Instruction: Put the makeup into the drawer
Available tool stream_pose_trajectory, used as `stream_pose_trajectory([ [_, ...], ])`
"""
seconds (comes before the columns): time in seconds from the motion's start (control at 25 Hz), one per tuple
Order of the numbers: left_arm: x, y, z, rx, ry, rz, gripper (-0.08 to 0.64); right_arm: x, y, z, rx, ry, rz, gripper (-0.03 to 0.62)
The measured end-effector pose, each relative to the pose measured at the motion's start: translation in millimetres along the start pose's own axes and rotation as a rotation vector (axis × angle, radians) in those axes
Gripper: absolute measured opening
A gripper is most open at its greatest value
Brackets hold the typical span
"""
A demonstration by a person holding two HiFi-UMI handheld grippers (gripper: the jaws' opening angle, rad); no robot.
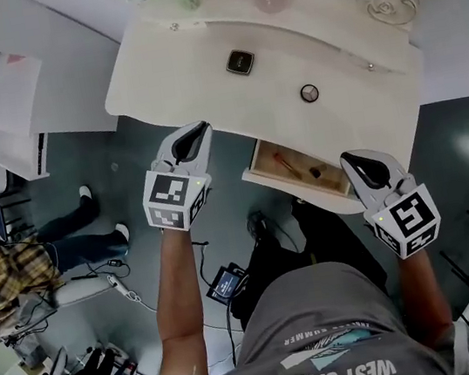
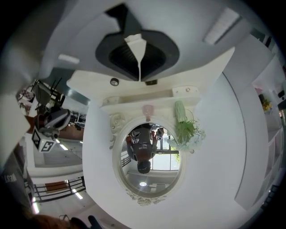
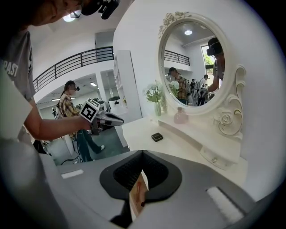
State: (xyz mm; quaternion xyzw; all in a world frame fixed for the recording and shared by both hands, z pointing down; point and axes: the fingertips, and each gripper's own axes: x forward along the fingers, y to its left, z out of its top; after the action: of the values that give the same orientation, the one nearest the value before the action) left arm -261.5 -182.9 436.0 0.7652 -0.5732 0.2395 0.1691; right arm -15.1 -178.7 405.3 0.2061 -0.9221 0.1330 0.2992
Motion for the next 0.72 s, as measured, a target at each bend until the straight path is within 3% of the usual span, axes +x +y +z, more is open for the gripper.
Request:
stream_pose_trajectory([
  [0.72,92.1,8.2,-32.1,-0.014,0.110,-0.039,0.058,17.4,-31.7,-37.2,0.060,0.055,0.004,0.002],
])
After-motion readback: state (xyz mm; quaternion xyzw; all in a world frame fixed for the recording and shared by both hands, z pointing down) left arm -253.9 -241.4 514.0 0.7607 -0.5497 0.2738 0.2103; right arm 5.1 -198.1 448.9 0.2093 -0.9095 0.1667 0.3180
